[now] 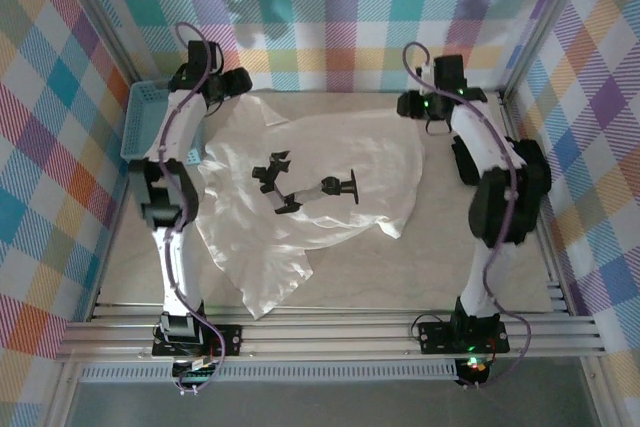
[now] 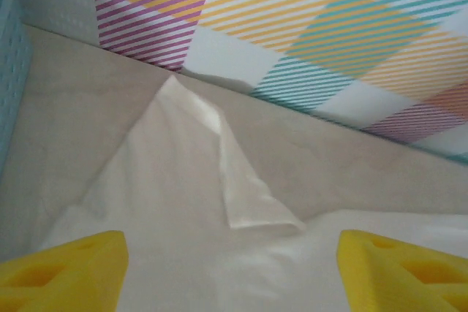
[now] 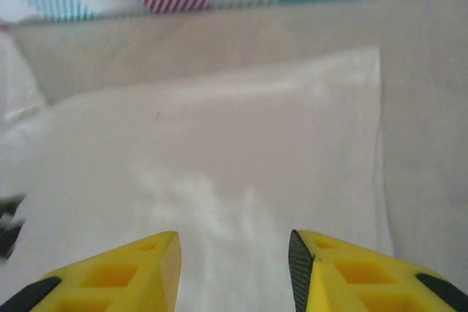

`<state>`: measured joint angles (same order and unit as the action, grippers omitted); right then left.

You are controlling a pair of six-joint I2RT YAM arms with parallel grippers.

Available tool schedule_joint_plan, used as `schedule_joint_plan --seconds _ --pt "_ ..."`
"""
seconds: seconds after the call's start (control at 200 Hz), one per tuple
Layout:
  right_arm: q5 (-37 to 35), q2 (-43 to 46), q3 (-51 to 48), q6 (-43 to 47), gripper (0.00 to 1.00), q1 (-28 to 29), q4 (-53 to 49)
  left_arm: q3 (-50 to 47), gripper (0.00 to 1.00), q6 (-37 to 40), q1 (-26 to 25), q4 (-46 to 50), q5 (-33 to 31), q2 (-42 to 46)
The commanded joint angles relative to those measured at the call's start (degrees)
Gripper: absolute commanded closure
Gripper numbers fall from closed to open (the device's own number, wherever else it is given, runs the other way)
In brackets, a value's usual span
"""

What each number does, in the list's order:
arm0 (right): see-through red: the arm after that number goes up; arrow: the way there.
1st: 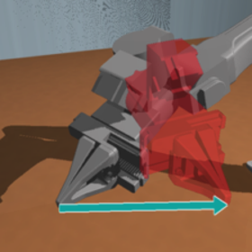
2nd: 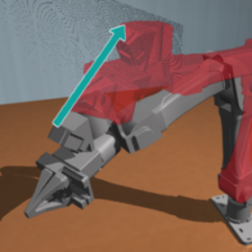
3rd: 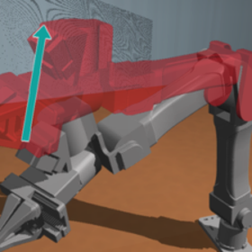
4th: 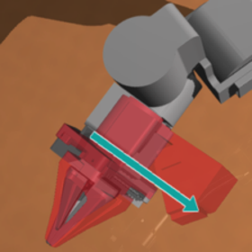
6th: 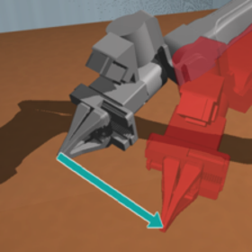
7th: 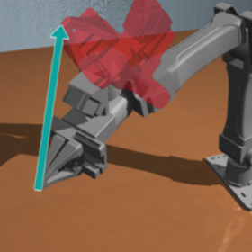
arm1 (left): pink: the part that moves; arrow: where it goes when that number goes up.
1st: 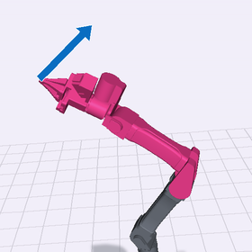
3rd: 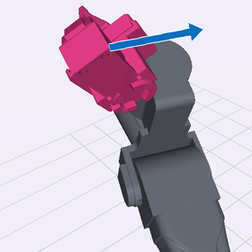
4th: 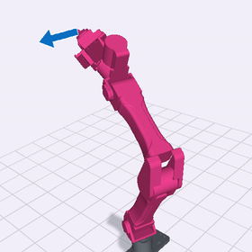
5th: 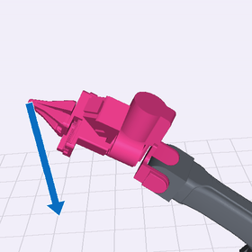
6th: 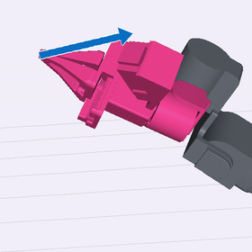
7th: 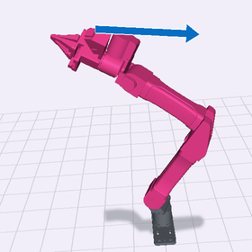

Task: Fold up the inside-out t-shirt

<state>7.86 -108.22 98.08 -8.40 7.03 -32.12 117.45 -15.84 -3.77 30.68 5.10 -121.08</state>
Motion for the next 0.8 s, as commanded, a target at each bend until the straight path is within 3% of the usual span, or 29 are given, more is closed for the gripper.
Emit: schedule_joint_plan --seconds 0.0,0.13,0.23,0.39,0.5,0.575,0.72,0.795 --pt "-1.47 12.0 -15.59 -6.34 0.52 1.71 0.99 -18.73 0.25 -8.28 -4.15 -19.61 1.57 15.25" --pt "-2.2 25.37 -35.17 -12.06 0.48 3.69 0.14 -37.14 0.25 -10.54 -11.4 -28.47 -0.43 24.94" --pt "0.33 33.55 -46.55 -15.65 0.46 3.77 -0.22 -49.24 0.25 -7.39 -18.58 -32.9 -1.34 31.43" --pt "8.7 33.63 -56.32 -19.14 0.46 5.07 4.11 -63.71 0.26 5.37 -33.8 -36.13 -0.55 37.57" --pt "10.28 30.45 -59.45 -20.88 0.46 6.77 11.39 -65.72 0.29 15.04 -43.95 -32.71 -2.5 34.65" --pt "10.35 27.74 -59.64 -21.58 0.47 6.79 14.43 -65.01 0.3 19.26 -48.28 -30.39 -4.3 30.62" --pt "9.15 24.31 -59.94 -21.13 0.52 6.85 17.96 -60.07 0.32 22.2 -51.25 -25.93 -9.63 21.93" --pt "8.29 23.66 -59.5 -20.49 0.63 6.82 18.45 -58.33 0.33 23.02 -51.19 -25.58 -13.59 17.84"
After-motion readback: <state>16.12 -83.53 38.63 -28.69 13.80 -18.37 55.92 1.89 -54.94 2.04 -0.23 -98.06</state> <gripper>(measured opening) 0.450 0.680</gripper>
